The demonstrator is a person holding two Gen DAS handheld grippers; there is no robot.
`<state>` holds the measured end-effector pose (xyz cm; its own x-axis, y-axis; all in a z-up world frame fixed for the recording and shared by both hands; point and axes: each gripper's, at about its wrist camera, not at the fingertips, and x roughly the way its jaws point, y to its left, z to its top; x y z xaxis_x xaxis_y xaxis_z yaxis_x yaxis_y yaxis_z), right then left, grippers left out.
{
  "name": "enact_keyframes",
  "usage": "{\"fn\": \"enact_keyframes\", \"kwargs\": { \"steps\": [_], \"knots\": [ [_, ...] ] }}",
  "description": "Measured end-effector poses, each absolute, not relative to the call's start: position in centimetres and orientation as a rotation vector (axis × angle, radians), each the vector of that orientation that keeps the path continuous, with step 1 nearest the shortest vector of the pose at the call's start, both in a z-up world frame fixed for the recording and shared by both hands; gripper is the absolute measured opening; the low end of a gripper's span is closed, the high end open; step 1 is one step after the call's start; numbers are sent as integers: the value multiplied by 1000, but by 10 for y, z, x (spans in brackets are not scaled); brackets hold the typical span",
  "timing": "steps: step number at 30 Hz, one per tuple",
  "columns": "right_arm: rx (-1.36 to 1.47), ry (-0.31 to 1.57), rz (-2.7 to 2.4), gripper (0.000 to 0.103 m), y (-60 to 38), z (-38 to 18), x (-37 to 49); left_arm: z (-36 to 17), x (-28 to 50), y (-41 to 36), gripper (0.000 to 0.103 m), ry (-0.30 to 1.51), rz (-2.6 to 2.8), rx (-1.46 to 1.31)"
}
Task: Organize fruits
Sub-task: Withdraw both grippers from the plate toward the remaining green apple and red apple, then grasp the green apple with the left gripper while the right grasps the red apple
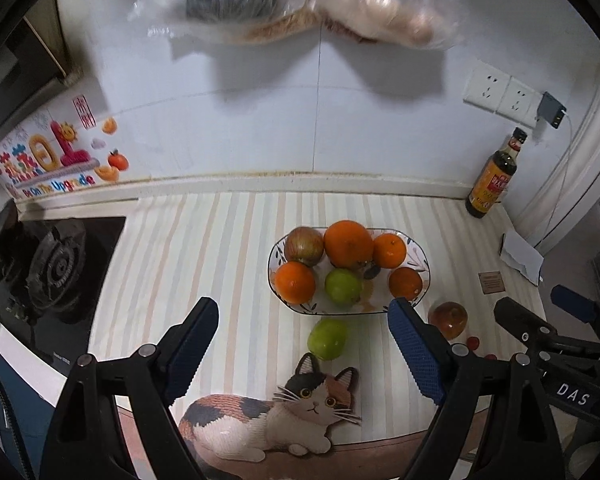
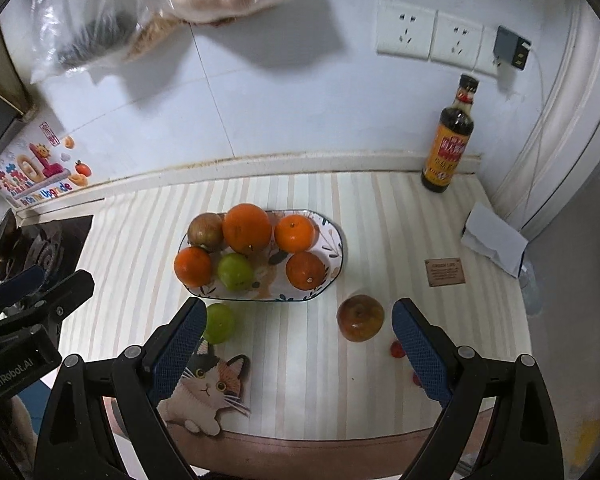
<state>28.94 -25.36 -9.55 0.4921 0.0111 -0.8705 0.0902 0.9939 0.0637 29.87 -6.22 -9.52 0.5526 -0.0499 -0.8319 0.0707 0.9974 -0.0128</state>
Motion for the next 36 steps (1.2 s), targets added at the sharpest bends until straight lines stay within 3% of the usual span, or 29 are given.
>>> {"fn": "enact_keyframes", "kwargs": {
  "steps": [18,21,23,36],
  "knots": [
    [180,1021,-31,96,-268,-84,270,-90,287,-71,87,951,-26,37],
    [206,1045,-41,97,-276,-95,278,-99,294,-74,87,974,-18,49],
    [226,1063,-53,97,-284,-104,283,-108,300,-77,100,990,-2,73],
    [324,1268,-182,97,-353,-211,320,-187,348,-88,100,1168,47,98]
  ]
}}
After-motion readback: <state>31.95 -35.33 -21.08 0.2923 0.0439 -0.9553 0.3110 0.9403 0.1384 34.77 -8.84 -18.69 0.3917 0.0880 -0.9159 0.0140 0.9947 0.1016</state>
